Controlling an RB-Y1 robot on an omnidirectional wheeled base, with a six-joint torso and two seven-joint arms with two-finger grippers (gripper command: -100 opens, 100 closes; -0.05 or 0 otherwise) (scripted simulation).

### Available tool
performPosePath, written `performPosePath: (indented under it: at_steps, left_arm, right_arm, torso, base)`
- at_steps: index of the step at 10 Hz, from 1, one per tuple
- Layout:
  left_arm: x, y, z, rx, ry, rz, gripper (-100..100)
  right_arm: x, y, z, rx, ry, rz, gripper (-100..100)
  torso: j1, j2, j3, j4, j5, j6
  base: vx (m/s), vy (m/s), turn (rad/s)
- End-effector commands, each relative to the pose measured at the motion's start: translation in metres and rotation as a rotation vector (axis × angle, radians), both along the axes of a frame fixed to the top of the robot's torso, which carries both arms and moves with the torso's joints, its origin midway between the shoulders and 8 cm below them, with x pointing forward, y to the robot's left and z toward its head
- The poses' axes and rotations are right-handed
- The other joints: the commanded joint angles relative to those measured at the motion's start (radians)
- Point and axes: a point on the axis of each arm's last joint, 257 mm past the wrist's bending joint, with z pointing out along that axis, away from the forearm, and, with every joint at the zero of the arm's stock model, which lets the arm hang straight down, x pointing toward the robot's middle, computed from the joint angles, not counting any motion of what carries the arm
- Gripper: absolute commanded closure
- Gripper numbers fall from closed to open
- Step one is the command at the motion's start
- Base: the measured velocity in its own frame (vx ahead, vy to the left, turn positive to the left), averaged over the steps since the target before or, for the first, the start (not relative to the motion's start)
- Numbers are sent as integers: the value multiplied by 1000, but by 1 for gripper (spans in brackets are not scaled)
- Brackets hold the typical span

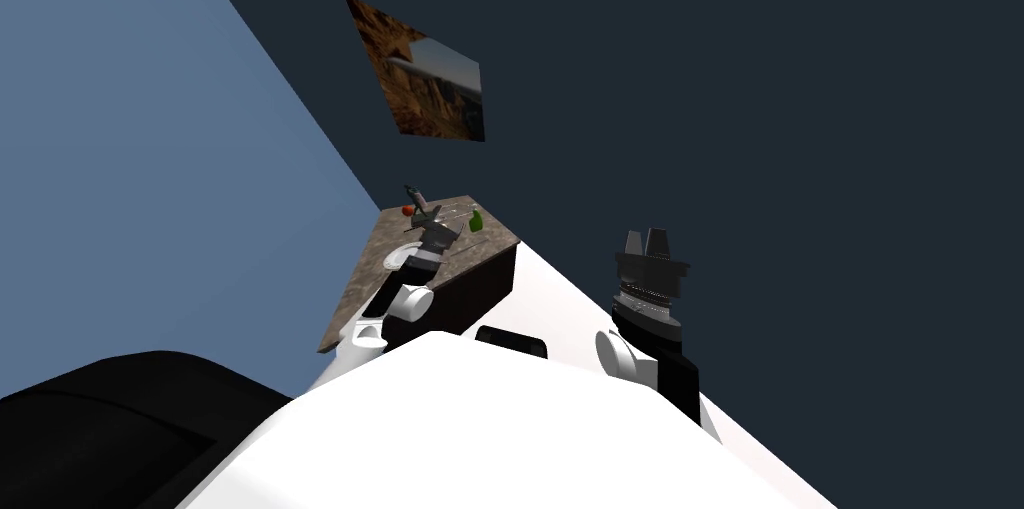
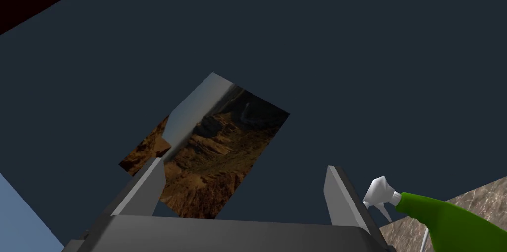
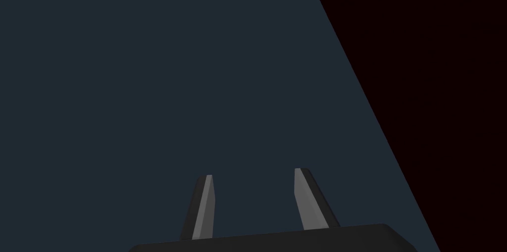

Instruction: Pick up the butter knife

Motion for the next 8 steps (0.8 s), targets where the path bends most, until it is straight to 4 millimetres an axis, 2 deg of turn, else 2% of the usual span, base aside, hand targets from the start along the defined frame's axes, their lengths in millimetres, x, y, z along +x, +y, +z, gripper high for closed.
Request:
performPosePath:
  at_steps: [1, 8]
  left_arm:
    - [13, 8, -20, -43, 82, -35, -100]
    - [40, 26, -77, -132, 333, -93, -100]
  right_arm:
    - [0, 0, 0, 0, 0, 0, 0]
    - [0, 0, 0, 0, 0, 0, 0]
  torso:
    - [0, 0, 0, 0, 0, 0]
    - [0, -2, -1, 0, 0, 0]
  base:
    - [-29, -21, -80]
    - [-8, -14, -33]
